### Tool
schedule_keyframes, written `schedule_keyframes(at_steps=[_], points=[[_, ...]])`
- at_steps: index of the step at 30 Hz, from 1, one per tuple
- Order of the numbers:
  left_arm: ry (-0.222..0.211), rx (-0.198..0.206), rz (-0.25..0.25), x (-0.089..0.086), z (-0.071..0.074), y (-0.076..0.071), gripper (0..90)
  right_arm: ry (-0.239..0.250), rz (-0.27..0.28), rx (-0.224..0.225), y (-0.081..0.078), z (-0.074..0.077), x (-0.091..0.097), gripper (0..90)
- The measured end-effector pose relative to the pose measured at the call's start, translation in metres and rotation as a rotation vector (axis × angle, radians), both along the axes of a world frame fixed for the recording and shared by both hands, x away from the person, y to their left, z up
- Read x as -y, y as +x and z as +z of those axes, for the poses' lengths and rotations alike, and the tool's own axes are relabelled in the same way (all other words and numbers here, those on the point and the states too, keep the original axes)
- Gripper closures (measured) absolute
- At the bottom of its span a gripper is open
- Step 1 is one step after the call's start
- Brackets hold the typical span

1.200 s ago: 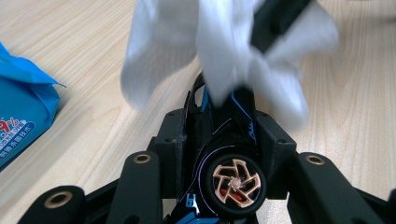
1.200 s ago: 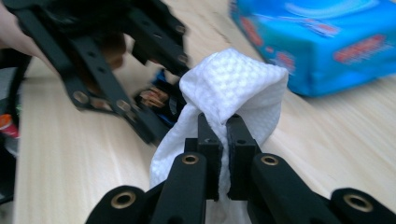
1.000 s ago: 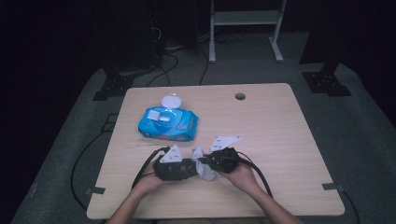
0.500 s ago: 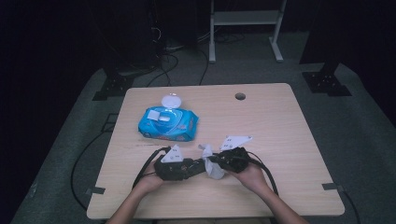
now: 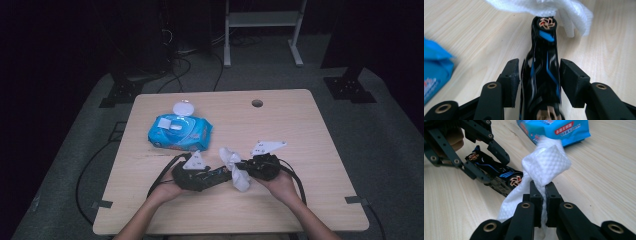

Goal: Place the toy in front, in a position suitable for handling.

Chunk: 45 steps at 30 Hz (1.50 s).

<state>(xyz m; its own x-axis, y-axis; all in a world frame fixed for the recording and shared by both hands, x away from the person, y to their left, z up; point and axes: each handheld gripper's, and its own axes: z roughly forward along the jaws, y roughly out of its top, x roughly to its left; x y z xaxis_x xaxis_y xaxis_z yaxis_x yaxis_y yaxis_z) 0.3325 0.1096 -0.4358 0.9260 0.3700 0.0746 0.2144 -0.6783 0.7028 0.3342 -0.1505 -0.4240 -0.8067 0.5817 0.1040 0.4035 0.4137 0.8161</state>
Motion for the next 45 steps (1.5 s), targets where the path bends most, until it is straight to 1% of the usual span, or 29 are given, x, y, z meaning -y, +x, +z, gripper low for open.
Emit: schedule_keyframes(at_steps=[1, 4, 6, 8, 9, 10, 11, 12, 13, 15, 17, 20, 21, 22, 24, 25, 27, 28, 30, 32, 34, 35, 36, 37, 38, 41, 43, 45], points=[[0.017, -0.004, -0.002, 0.004, 0.001, 0.002, 46.9, 0.01, -0.006, -0.006, 0.001, 0.0, 0.003, 86.2], [0.059, -0.021, -0.007, 0.018, 0.001, 0.007, 45.8, 0.024, -0.024, -0.016, 0.003, -0.001, 0.011, 86.3], [0.114, -0.031, -0.009, 0.027, 0.0, 0.01, 45.5, 0.03, -0.031, -0.017, 0.004, -0.001, 0.016, 86.3], [0.168, -0.037, -0.01, 0.035, -0.002, 0.013, 45.2, 0.04, -0.038, -0.028, 0.005, -0.002, 0.021, 86.2], [0.187, -0.036, -0.008, 0.037, -0.003, 0.013, 45.3, 0.047, -0.041, -0.033, 0.006, -0.002, 0.023, 86.2], [0.212, -0.044, 0.0, 0.04, -0.003, 0.014, 45.9, 0.05, -0.044, -0.04, 0.007, -0.002, 0.024, 86.2], [0.259, -0.056, 0.013, 0.043, -0.004, 0.015, 46.8, 0.058, -0.047, -0.046, 0.007, -0.003, 0.025, 86.2], [0.281, -0.044, 0.016, 0.045, -0.005, 0.014, 47.1, 0.058, -0.045, -0.051, 0.008, -0.005, 0.026, 86.2], [0.3, -0.042, 0.017, 0.048, -0.005, 0.013, 47.6, 0.058, -0.045, -0.057, 0.008, -0.005, 0.026, 86.2], [0.332, -0.057, 0.015, 0.051, -0.006, 0.013, 51.8, 0.056, -0.04, -0.067, 0.009, -0.008, 0.025, 86.2], [0.355, -0.059, 0.017, 0.054, -0.005, 0.013, 53.8, 0.061, -0.038, -0.075, 0.01, -0.009, 0.024, 86.2], [0.338, -0.057, -0.009, 0.055, -0.003, 0.012, 56.2, 0.075, -0.036, -0.076, 0.011, -0.008, 0.025, 86.2], [0.334, -0.049, -0.012, 0.054, -0.003, 0.011, 56.3, 0.078, -0.035, -0.076, 0.01, -0.008, 0.025, 86.2], [0.32, -0.036, -0.018, 0.053, -0.003, 0.01, 56.3, 0.088, -0.033, -0.076, 0.01, -0.007, 0.026, 86.2], [0.269, -0.033, -0.019, 0.05, -0.001, 0.009, 56.3, 0.103, -0.033, -0.075, 0.01, -0.004, 0.028, 86.2], [0.241, -0.008, -0.026, 0.048, 0.0, 0.007, 56.4, 0.111, -0.033, -0.076, 0.01, -0.003, 0.03, 86.2], [0.173, 0.004, -0.02, 0.044, 0.005, 0.006, 56.4, 0.136, -0.028, -0.088, 0.01, 0.001, 0.033, 86.2], [0.163, 0.023, -0.031, 0.043, 0.007, 0.006, 56.4, 0.158, -0.013, -0.096, 0.01, 0.005, 0.034, 86.2], [0.127, 0.046, -0.04, 0.044, 0.012, 0.003, 56.4, 0.188, 0.012, -0.101, 0.008, 0.012, 0.034, 86.3], [0.107, 0.092, -0.05, 0.046, 0.016, -0.001, 56.4, 0.211, 0.044, -0.091, 0.004, 0.022, 0.031, 86.3], [0.082, 0.115, -0.06, 0.048, 0.019, -0.003, 56.4, 0.226, 0.073, -0.075, -0.001, 0.032, 0.027, 86.3], [0.063, 0.123, -0.066, 0.048, 0.02, -0.004, 56.3, 0.228, 0.082, -0.067, -0.003, 0.036, 0.026, 86.3], [0.041, 0.116, -0.066, 0.048, 0.021, -0.005, 56.4, 0.23, 0.091, -0.063, -0.005, 0.038, 0.025, 86.3], [0.031, 0.118, -0.066, 0.048, 0.021, -0.005, 56.3, 0.222, 0.094, -0.054, -0.006, 0.041, 0.024, 86.3], [0.019, 0.124, -0.07, 0.047, 0.02, -0.005, 56.4, 0.218, 0.094, -0.049, -0.007, 0.041, 0.023, 86.2], [-0.016, 0.109, -0.075, 0.045, 0.017, -0.004, 56.3, 0.201, 0.085, -0.045, -0.007, 0.04, 0.024, 86.3], [-0.028, 0.106, -0.076, 0.044, 0.015, -0.003, 56.3, 0.194, 0.081, -0.049, -0.006, 0.04, 0.024, 86.3], [-0.041, 0.117, -0.071, 0.044, 0.013, -0.003, 56.3, 0.191, 0.085, -0.045, -0.007, 0.04, 0.021, 86.3]])
